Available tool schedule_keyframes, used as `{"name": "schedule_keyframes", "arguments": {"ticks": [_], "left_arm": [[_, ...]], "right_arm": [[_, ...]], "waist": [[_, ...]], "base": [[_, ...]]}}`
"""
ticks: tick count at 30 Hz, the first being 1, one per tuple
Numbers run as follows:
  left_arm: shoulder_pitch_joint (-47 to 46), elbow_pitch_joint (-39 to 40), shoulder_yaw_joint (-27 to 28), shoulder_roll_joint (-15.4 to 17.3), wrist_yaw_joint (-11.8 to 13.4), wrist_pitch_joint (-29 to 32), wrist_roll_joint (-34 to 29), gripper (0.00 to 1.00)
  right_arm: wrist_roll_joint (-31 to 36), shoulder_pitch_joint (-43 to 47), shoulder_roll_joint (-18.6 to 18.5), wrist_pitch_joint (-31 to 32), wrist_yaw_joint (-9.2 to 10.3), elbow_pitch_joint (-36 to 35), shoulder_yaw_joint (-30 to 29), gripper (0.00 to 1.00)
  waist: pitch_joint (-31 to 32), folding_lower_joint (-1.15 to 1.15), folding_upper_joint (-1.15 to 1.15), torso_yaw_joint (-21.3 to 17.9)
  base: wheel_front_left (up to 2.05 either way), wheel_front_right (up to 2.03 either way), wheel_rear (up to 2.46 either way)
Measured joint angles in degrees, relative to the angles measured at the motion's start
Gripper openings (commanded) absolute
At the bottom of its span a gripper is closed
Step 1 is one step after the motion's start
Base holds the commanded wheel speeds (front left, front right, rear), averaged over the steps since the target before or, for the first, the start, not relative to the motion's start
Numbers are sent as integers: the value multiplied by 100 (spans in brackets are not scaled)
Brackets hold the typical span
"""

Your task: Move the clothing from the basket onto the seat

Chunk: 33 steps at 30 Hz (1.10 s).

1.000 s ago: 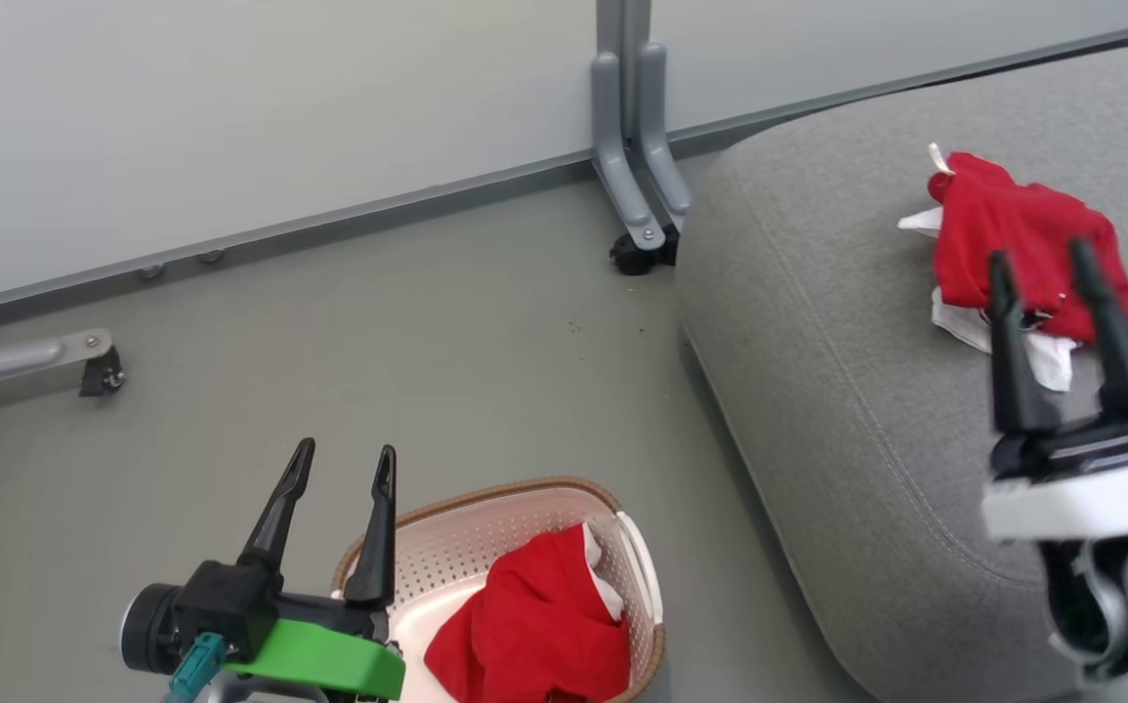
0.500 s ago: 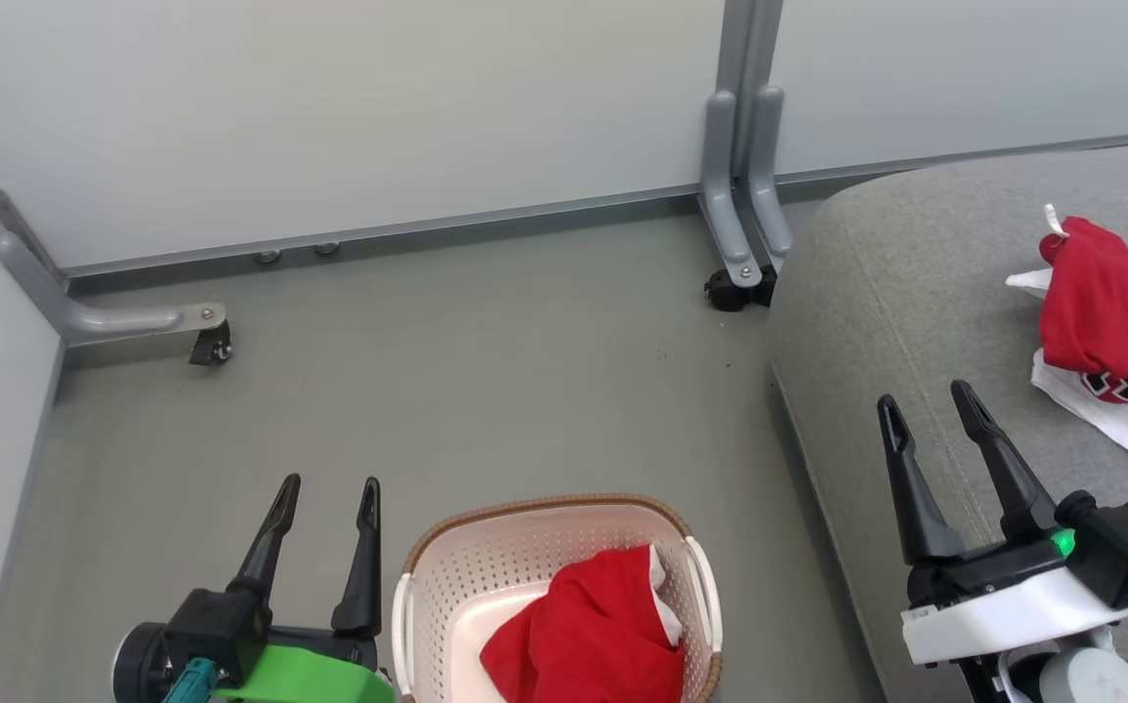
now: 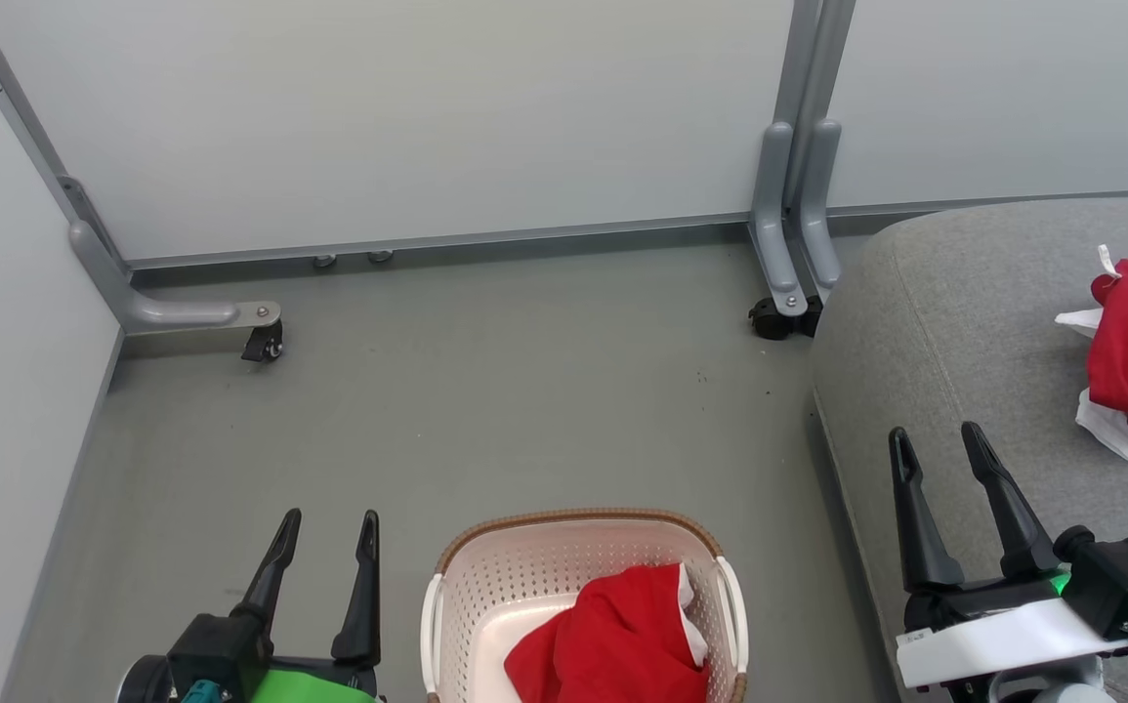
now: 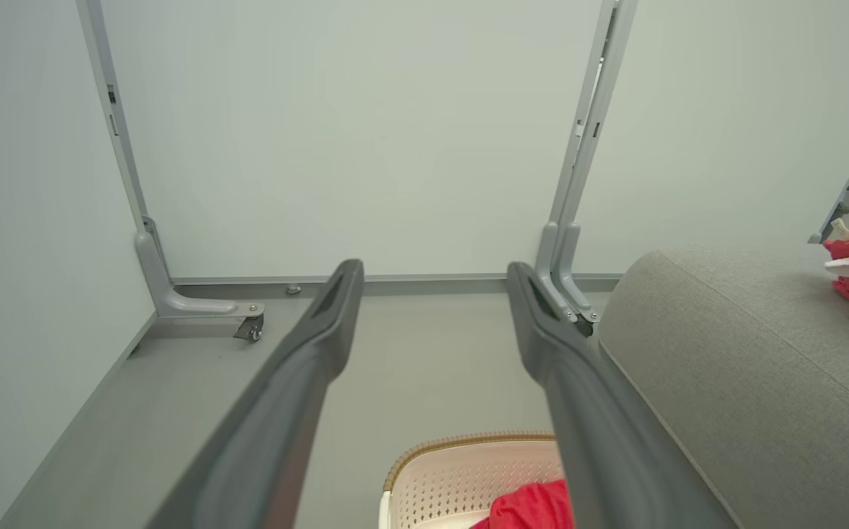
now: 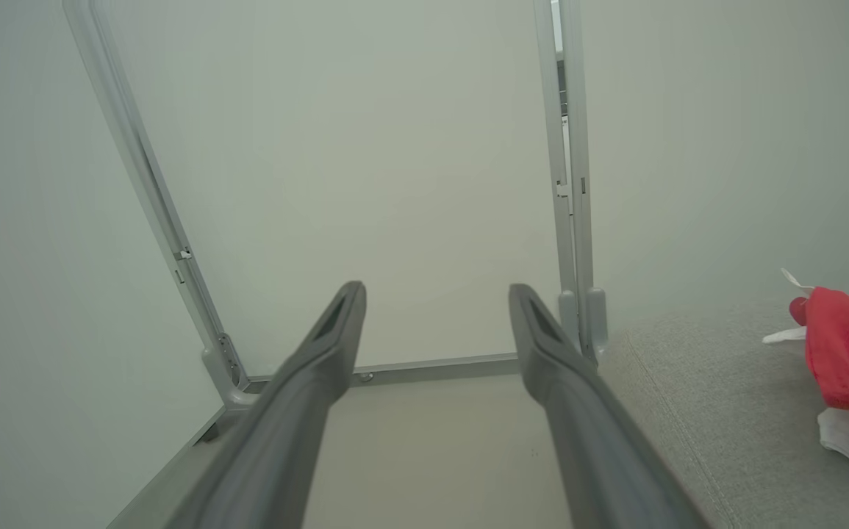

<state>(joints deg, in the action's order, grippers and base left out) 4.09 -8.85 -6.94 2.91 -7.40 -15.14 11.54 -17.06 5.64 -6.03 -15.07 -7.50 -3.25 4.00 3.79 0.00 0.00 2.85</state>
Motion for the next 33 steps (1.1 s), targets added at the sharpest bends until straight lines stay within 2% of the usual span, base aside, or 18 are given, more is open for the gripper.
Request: {"name": "schedule_keyframes", "arguments": {"ticks": [24, 33], "left_arm": [[-2, -78, -29, -1, 0, 0, 122, 100], [-155, -471, -416, 0, 0, 0, 118, 100]], "right_arm": [[122, -43, 102, -1, 0, 108, -160, 100], [214, -179, 37, 0, 0, 124, -164, 100]], "waist": [[-112, 0, 0, -48], [-409, 0, 0, -135]], "base": [[0, 0, 0], [0, 0, 0]]}}
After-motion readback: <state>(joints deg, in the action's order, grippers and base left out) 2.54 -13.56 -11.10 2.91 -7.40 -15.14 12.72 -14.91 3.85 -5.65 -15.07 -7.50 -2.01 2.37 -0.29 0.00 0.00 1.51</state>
